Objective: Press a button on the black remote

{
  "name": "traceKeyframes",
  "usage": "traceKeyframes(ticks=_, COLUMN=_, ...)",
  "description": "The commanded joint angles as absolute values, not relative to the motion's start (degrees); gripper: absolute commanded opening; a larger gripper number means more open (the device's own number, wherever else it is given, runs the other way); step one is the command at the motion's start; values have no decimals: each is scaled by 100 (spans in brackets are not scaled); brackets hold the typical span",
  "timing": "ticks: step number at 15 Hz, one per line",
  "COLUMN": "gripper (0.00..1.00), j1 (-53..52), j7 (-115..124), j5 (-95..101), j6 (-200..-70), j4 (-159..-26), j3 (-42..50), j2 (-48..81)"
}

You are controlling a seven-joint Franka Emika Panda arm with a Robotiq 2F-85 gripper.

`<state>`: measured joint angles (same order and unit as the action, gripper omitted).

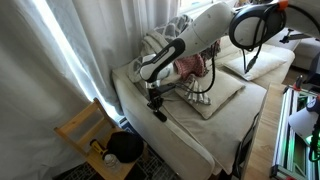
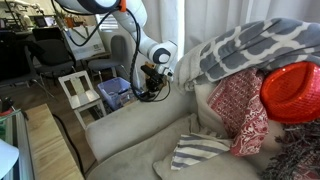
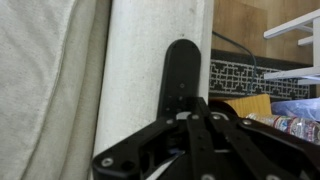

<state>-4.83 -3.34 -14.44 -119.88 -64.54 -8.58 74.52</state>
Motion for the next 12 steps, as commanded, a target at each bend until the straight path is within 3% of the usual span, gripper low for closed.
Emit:
traceKeyframes(ticks=1, gripper=0, j1=-550, j7=-248, j5=-1443, j6=-12232, j4=-7160, j3=-821, j2=7003)
traceKeyframes(ticks=12, gripper=0, j1=-857, j7=799, j5=-1065, j6=-14590, j4=-9930, j3=-162, j2=4843)
